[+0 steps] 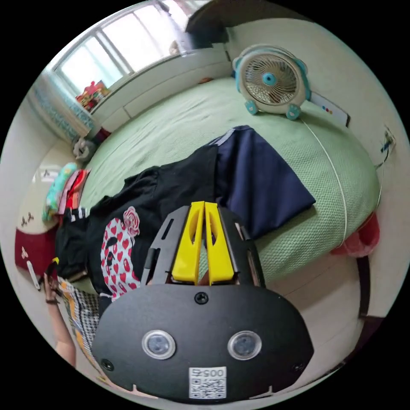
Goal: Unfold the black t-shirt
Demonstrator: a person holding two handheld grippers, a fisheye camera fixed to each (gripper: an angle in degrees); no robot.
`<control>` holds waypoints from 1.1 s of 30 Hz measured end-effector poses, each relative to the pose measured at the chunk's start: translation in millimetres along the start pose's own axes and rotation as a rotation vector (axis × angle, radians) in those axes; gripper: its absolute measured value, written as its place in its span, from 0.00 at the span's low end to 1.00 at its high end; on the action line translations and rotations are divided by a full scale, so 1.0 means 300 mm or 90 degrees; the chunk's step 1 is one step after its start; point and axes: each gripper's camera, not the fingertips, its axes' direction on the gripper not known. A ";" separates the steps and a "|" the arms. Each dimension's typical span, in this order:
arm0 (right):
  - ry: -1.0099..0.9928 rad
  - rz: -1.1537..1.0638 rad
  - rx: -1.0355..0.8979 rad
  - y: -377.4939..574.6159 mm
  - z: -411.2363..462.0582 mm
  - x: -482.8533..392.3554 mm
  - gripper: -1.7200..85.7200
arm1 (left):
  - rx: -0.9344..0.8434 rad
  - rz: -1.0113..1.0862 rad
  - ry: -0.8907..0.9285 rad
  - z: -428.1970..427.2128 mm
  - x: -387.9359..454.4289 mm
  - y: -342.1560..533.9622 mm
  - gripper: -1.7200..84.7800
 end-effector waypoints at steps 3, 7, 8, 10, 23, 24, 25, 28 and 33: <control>0.019 -0.114 0.023 0.098 -0.041 -0.193 0.01 | 0.013 0.046 0.043 -0.058 0.134 0.067 0.01; 0.013 -0.236 0.018 0.273 -0.057 -0.473 0.01 | 0.018 0.097 0.116 -0.100 0.333 0.176 0.01; 0.011 -0.244 0.012 0.299 -0.053 -0.508 0.01 | 0.009 0.118 0.141 -0.106 0.397 0.217 0.01; 0.006 -0.287 -0.032 0.406 -0.023 -0.627 0.01 | 0.006 0.129 0.165 -0.111 0.479 0.286 0.01; 0.014 -0.255 -0.068 0.752 0.155 -0.825 0.01 | -0.083 0.106 0.154 0.140 0.742 0.621 0.01; 0.031 -0.246 -0.078 0.767 0.176 -0.830 0.01 | -0.112 0.105 0.139 0.172 0.754 0.634 0.01; 0.033 -0.239 -0.103 0.777 0.203 -0.832 0.01 | -0.116 0.108 0.132 0.180 0.761 0.638 0.01; -0.016 -0.241 -0.141 0.792 0.247 -0.839 0.01 | -0.113 0.128 0.088 0.195 0.801 0.655 0.01; -0.003 -0.259 -0.153 0.809 0.288 -0.888 0.01 | -0.110 0.140 0.063 0.231 0.851 0.681 0.01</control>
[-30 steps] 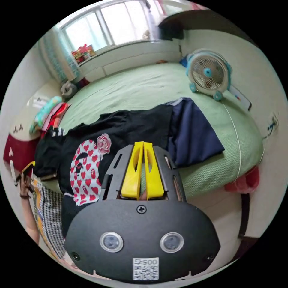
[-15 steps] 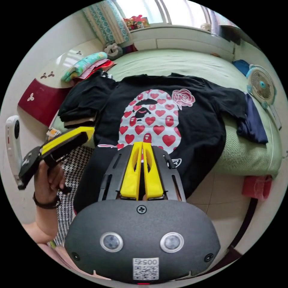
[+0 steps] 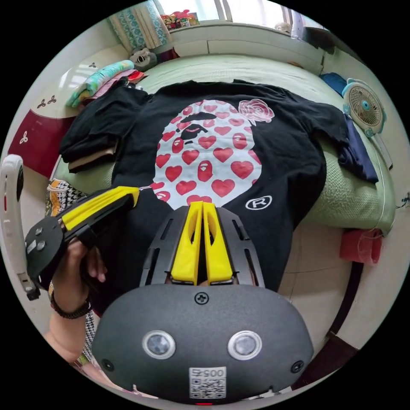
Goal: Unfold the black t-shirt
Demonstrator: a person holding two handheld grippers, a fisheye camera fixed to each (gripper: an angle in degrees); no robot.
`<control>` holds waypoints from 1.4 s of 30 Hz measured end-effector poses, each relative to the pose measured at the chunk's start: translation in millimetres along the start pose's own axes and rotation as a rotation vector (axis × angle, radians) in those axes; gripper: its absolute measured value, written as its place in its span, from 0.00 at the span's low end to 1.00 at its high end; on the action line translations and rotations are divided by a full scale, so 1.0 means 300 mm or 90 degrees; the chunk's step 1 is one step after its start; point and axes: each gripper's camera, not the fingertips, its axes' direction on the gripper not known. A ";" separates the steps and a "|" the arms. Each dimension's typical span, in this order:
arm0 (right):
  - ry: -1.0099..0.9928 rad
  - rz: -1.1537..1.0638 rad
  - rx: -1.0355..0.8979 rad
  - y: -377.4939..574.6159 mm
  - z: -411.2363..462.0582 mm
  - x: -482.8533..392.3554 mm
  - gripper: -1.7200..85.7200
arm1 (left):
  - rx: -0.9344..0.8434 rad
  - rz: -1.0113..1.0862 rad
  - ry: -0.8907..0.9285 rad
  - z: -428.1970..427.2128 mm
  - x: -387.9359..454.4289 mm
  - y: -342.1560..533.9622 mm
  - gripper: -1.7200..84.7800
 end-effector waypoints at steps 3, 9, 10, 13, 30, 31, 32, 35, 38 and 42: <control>0.036 -0.021 -0.027 -0.013 0.040 -0.045 0.01 | -0.005 0.002 0.009 0.026 0.013 0.000 0.01; 0.053 -0.023 -0.029 -0.014 0.075 -0.084 0.01 | -0.002 0.001 0.029 0.061 0.031 0.017 0.01; 0.049 -0.024 -0.030 -0.013 0.080 -0.089 0.01 | -0.002 0.002 0.028 0.065 0.034 0.018 0.01; 0.037 -0.018 -0.031 -0.012 0.093 -0.095 0.01 | -0.006 0.006 0.022 0.082 0.049 0.023 0.01; -0.010 -0.006 -0.025 0.018 0.140 -0.119 0.01 | -0.005 -0.003 0.041 0.154 0.082 0.067 0.02; -0.010 -0.007 -0.025 0.020 0.143 -0.122 0.01 | -0.006 -0.003 0.040 0.156 0.084 0.068 0.02; -0.009 -0.007 -0.026 0.021 0.144 -0.124 0.01 | -0.005 -0.002 0.039 0.161 0.089 0.071 0.02; -0.009 -0.008 -0.026 0.026 0.151 -0.129 0.01 | -0.005 -0.001 0.036 0.170 0.098 0.077 0.02; -0.012 -0.006 -0.026 0.032 0.157 -0.132 0.01 | -0.006 -0.003 0.039 0.180 0.102 0.083 0.02; -0.017 -0.004 -0.026 0.039 0.164 -0.133 0.01 | -0.006 -0.004 0.041 0.194 0.111 0.091 0.02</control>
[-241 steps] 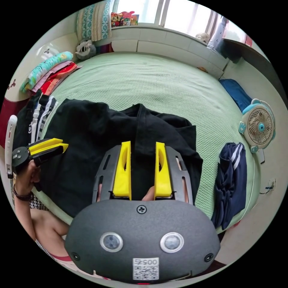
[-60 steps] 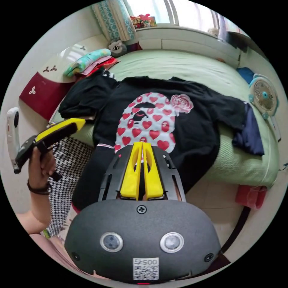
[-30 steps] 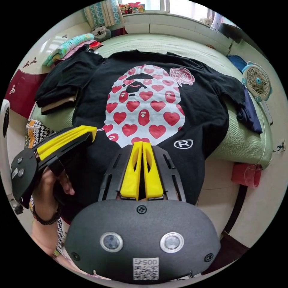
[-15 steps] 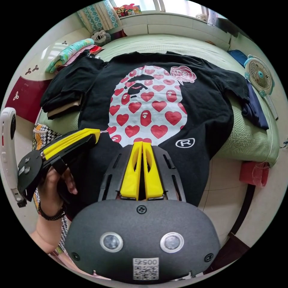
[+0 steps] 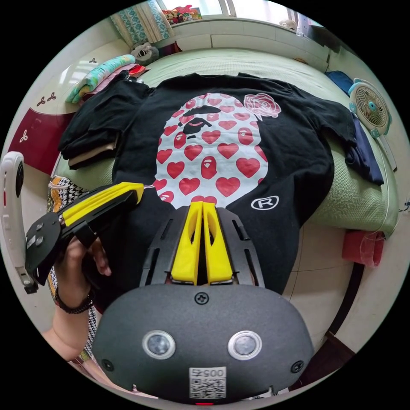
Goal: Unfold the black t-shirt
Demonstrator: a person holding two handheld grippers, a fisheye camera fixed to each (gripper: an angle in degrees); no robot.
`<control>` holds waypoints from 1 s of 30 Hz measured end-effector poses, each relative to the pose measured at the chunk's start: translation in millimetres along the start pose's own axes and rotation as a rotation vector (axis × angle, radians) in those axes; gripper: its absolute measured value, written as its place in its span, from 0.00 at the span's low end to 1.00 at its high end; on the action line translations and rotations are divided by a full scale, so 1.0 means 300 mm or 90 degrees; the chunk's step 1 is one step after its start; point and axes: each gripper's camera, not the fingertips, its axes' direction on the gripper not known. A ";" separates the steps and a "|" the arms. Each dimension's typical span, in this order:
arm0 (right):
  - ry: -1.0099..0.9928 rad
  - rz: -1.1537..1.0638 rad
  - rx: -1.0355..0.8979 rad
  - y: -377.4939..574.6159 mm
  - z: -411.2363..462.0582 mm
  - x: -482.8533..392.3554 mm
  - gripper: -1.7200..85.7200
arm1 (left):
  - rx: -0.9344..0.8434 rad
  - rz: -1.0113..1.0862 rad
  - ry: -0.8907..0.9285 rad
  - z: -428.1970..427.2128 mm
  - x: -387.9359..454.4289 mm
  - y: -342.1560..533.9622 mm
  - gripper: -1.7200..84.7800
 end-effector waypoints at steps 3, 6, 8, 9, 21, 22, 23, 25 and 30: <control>0.001 -0.001 -0.001 0.004 0.005 -0.003 0.01 | -0.001 0.005 -0.013 0.010 0.016 0.005 0.02; 0.003 -0.004 -0.003 0.008 0.011 -0.008 0.01 | -0.004 0.013 -0.030 0.021 0.035 0.009 0.02; 0.003 -0.004 -0.003 0.011 0.013 -0.010 0.01 | -0.005 0.014 -0.035 0.027 0.042 0.011 0.02; 0.002 -0.004 -0.003 0.013 0.014 -0.010 0.01 | -0.005 0.013 -0.037 0.030 0.046 0.012 0.02; -0.009 -0.001 -0.002 0.030 0.022 -0.003 0.01 | -0.003 0.016 -0.041 0.059 0.072 0.029 0.02; -0.009 -0.001 -0.003 0.032 0.023 -0.002 0.01 | -0.003 0.016 -0.043 0.060 0.074 0.030 0.02; -0.010 -0.001 -0.003 0.033 0.023 -0.002 0.01 | -0.003 0.017 -0.045 0.063 0.077 0.031 0.02; -0.011 0.000 -0.002 0.036 0.024 0.000 0.01 | -0.004 0.017 -0.047 0.067 0.082 0.033 0.02; -0.015 0.001 -0.002 0.041 0.025 0.005 0.00 | -0.004 0.019 -0.051 0.077 0.093 0.037 0.02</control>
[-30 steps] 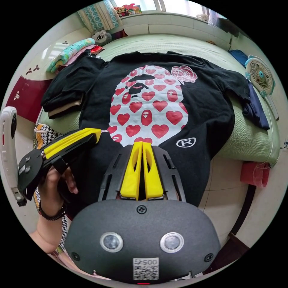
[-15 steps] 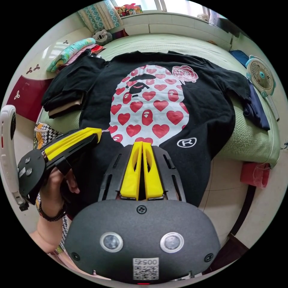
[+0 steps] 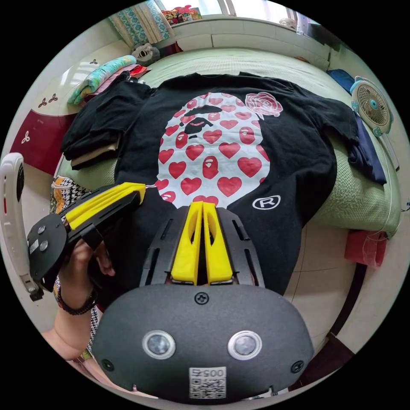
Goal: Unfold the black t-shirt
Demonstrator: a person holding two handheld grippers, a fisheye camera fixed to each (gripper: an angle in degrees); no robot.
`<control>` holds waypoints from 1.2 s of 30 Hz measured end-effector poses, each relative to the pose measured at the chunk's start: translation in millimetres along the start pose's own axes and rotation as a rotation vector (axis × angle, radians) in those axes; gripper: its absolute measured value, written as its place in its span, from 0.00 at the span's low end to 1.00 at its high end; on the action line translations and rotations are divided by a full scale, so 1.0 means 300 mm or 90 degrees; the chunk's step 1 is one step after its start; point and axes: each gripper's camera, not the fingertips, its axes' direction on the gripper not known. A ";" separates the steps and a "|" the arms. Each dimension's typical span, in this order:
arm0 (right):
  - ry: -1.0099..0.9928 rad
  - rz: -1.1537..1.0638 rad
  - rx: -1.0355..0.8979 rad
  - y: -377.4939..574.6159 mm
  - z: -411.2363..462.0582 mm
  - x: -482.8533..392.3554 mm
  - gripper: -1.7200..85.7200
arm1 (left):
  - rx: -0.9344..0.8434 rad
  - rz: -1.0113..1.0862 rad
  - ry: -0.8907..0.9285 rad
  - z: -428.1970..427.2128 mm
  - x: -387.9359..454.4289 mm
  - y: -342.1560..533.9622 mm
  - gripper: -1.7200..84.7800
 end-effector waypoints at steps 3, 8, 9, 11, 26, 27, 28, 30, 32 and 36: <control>-0.001 0.001 0.000 0.003 0.001 0.003 0.01 | 0.000 0.000 0.001 0.005 0.004 0.001 0.02; 0.000 0.001 -0.001 0.008 0.002 0.006 0.01 | -0.001 0.001 -0.003 0.012 0.014 0.003 0.02; 0.001 0.000 -0.001 0.009 0.003 0.006 0.01 | -0.001 0.002 -0.004 0.013 0.017 0.004 0.02; 0.002 0.000 -0.001 0.011 0.003 0.007 0.01 | 0.000 0.002 -0.004 0.015 0.021 0.005 0.02; -0.005 0.003 -0.001 0.025 0.001 0.026 0.01 | -0.002 0.008 -0.016 0.032 0.052 0.003 0.02; -0.005 0.003 -0.001 0.026 0.001 0.027 0.01 | -0.002 0.007 -0.015 0.032 0.053 0.003 0.02; -0.005 0.003 -0.001 0.026 0.001 0.028 0.01 | -0.002 0.007 -0.015 0.033 0.054 0.003 0.02; -0.005 0.003 -0.001 0.028 0.001 0.030 0.01 | -0.002 0.006 -0.013 0.034 0.055 0.002 0.02; -0.006 0.003 -0.001 0.029 0.001 0.032 0.01 | -0.002 0.006 -0.011 0.035 0.055 0.001 0.02; -0.008 0.004 -0.001 0.031 0.000 0.037 0.01 | -0.003 0.005 -0.009 0.037 0.058 0.000 0.02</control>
